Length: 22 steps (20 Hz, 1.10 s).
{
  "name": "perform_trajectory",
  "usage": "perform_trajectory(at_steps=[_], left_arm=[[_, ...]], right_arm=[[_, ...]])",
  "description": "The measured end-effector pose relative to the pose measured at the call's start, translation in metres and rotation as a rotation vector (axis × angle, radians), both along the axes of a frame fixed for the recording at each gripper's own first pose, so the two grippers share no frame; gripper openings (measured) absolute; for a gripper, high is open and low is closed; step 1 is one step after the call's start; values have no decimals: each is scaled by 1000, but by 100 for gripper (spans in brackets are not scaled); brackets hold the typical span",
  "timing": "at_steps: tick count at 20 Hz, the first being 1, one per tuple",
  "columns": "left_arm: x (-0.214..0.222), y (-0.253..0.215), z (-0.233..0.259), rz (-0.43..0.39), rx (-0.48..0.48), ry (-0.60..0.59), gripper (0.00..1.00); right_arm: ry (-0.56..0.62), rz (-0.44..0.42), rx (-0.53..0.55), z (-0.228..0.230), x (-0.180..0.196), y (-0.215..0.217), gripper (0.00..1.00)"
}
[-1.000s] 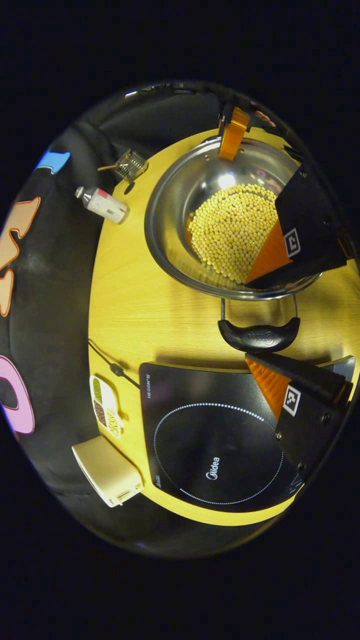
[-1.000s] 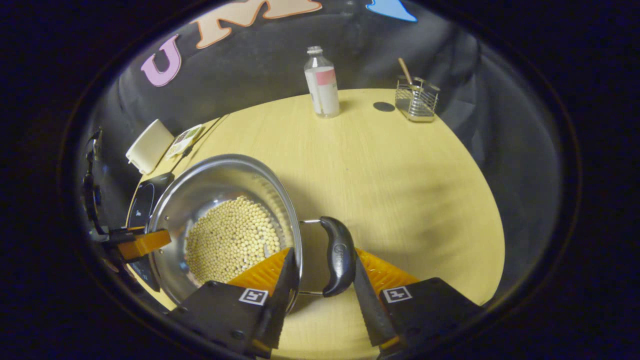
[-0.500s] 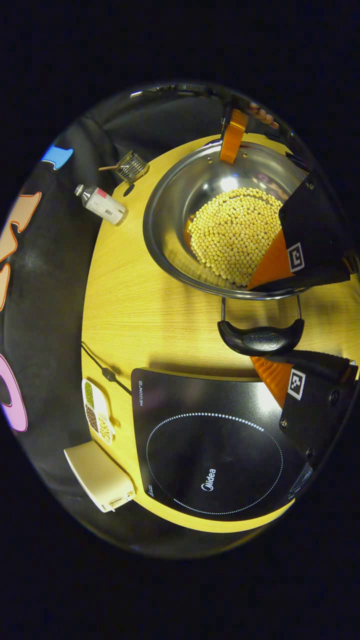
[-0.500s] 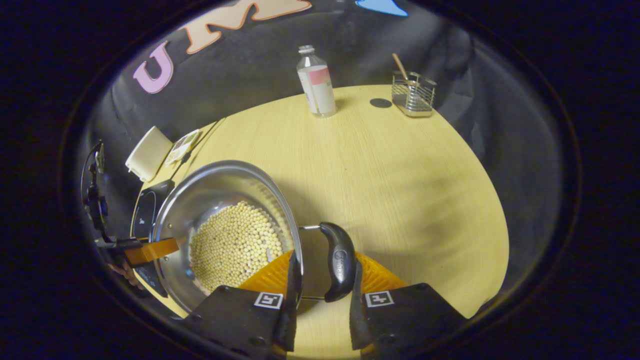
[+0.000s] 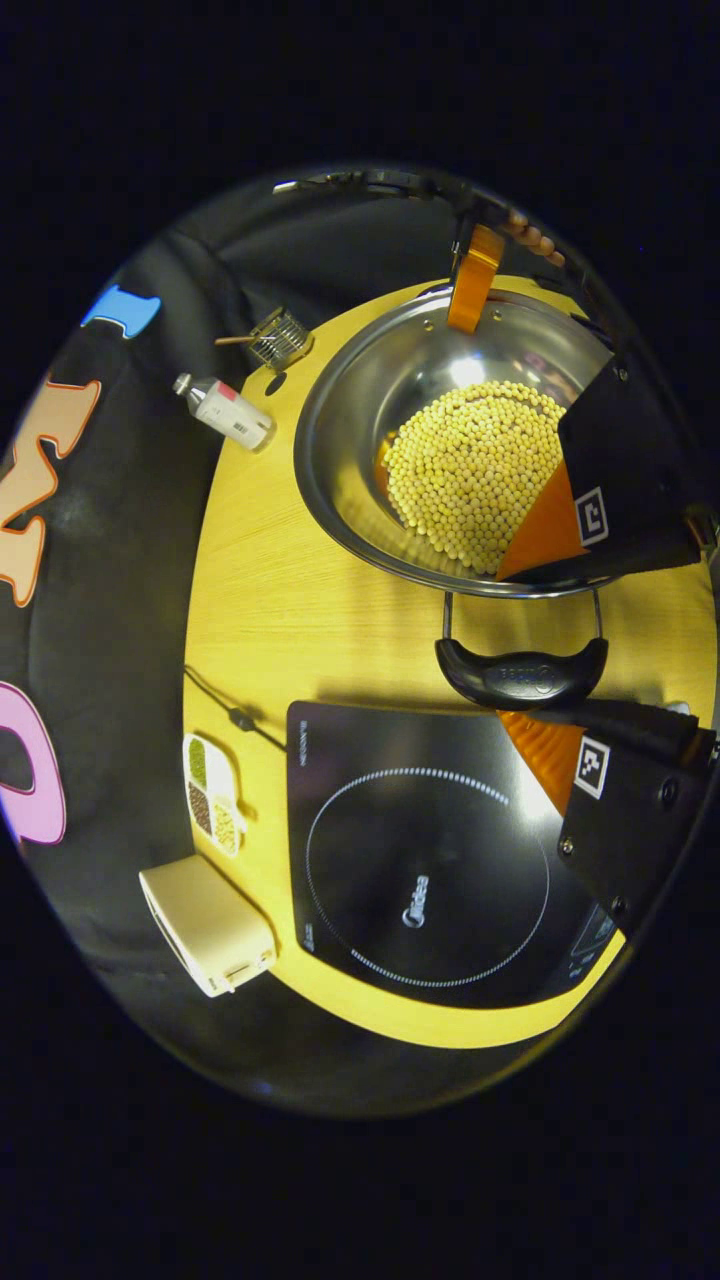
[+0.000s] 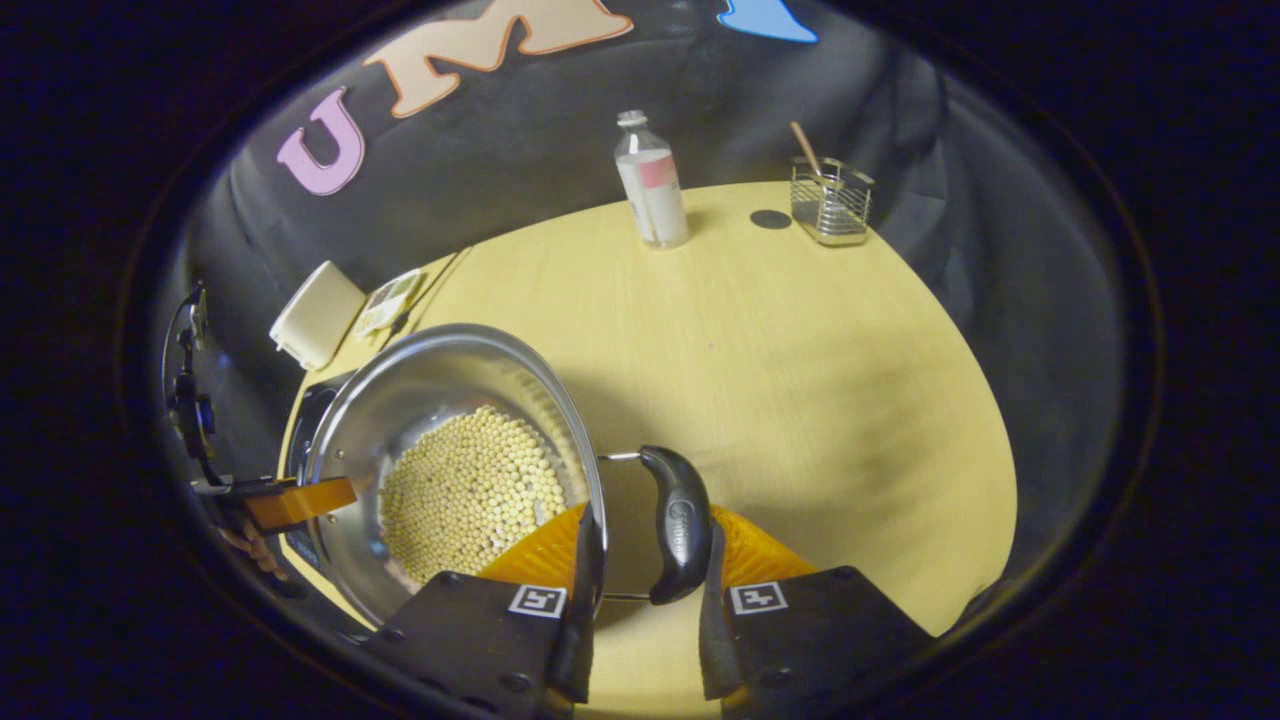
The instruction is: First push the handle of the pot to place it horizontally, then grasp the pot with both hands and set it on the induction cooktop.
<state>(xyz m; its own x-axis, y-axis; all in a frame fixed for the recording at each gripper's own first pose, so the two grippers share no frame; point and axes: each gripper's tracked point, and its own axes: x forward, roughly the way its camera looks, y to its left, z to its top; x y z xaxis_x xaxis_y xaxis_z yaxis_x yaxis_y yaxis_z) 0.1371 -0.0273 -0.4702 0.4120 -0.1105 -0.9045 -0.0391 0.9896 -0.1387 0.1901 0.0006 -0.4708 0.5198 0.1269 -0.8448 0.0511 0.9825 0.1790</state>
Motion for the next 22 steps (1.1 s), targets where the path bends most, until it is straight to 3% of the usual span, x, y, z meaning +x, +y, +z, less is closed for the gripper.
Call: perform_trajectory(at_steps=[2,3,4,5,9,10,16,19,20,22], left_arm=[[1,17,14,6,13,-22,55],[2,27,19,12,15,-32,55],[1,36,24,15,17,-42,55],[1,47,29,16,20,-50,55],[-2,102,33,16,8,-66,55],[-2,120,34,12,0,-69,54],[4,223,27,-19,-28,-87,54],[9,259,23,-31,-32,-81,54],[14,267,23,-37,-36,-92,54],[13,281,16,-37,-40,-73,54]], right_arm=[[-17,6,18,10,1,16,45],[-29,12,20,15,1,26,39],[-40,17,22,20,2,36,39],[-45,19,25,23,2,47,45],[-51,9,14,32,-8,103,45],[-53,7,5,34,-10,120,39],[-68,-11,-40,39,-16,226,39],[-57,-25,-57,38,-17,263,39],[-58,-27,-60,38,-16,274,45],[-48,-34,-69,35,-14,289,45]])
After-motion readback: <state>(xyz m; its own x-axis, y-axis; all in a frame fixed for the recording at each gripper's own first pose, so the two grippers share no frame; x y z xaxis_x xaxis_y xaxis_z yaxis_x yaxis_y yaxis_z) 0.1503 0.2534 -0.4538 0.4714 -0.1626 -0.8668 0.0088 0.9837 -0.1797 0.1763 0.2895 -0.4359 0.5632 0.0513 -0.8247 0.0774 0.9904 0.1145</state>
